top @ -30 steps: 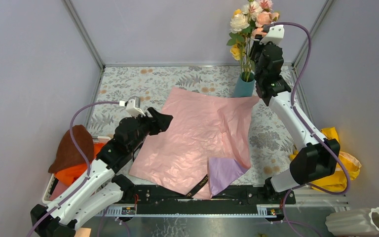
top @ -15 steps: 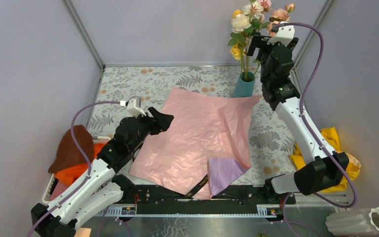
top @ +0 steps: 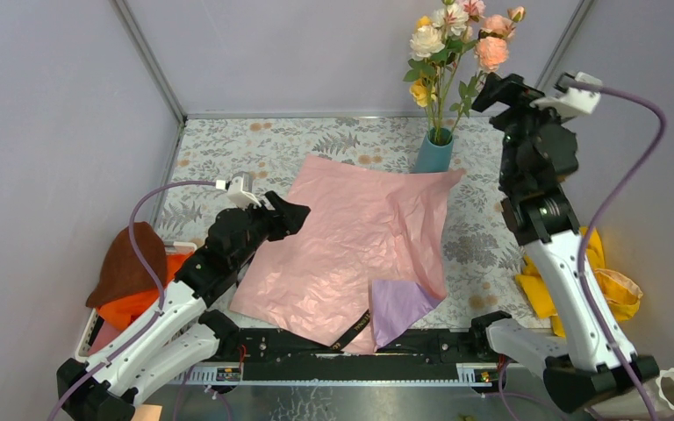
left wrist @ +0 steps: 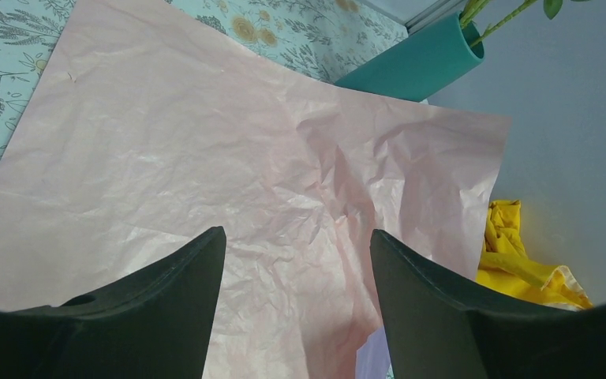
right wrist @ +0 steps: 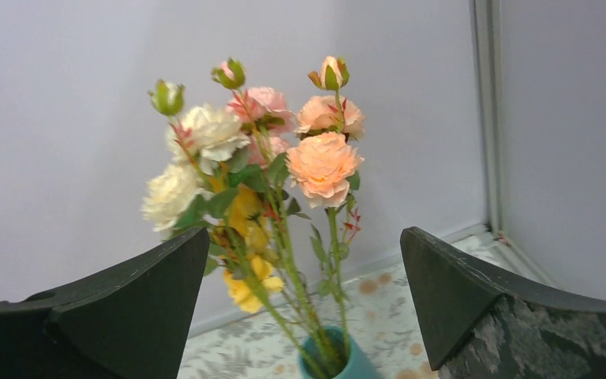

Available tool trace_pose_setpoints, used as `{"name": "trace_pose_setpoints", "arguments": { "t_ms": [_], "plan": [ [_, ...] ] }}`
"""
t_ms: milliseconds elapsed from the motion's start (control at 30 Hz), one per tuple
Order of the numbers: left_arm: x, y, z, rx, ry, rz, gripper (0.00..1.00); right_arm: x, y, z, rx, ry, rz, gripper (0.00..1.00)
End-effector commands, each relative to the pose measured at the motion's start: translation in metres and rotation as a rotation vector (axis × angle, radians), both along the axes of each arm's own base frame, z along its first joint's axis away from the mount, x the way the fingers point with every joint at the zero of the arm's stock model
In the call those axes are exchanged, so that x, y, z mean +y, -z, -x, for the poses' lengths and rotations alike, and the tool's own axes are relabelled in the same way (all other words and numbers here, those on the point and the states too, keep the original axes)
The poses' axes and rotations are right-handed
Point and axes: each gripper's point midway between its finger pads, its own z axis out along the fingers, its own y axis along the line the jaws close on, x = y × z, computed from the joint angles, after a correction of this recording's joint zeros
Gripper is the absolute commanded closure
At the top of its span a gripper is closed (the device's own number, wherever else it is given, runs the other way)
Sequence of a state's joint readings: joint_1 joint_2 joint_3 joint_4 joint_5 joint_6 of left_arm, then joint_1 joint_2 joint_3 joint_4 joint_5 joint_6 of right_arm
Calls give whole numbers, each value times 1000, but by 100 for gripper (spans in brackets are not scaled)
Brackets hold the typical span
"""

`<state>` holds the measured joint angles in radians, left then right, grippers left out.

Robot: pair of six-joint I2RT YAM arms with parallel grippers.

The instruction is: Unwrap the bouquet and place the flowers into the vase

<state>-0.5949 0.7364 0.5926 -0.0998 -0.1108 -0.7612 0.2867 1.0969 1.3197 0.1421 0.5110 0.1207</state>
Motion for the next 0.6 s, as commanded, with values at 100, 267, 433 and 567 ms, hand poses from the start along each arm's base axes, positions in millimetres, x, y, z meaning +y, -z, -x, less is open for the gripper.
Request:
{"name": "trace_pose_setpoints", "arguments": {
  "t_ms": [100, 267, 433, 567],
  "plan": [
    [-5, -9, -2, -32, 12, 40, 25, 35, -19, 46, -97, -286, -192, 0],
    [-6, -6, -2, -21, 12, 50, 25, 92, -9, 66, -33, -615, -171, 0],
    [-8, -5, -1, -10, 17, 52, 25, 124, 21, 92, 42, -830, -195, 0],
    [-5, -2, -2, -2, 2, 43, 25, 132, 67, 111, 137, -895, -232, 0]
  ]
}}
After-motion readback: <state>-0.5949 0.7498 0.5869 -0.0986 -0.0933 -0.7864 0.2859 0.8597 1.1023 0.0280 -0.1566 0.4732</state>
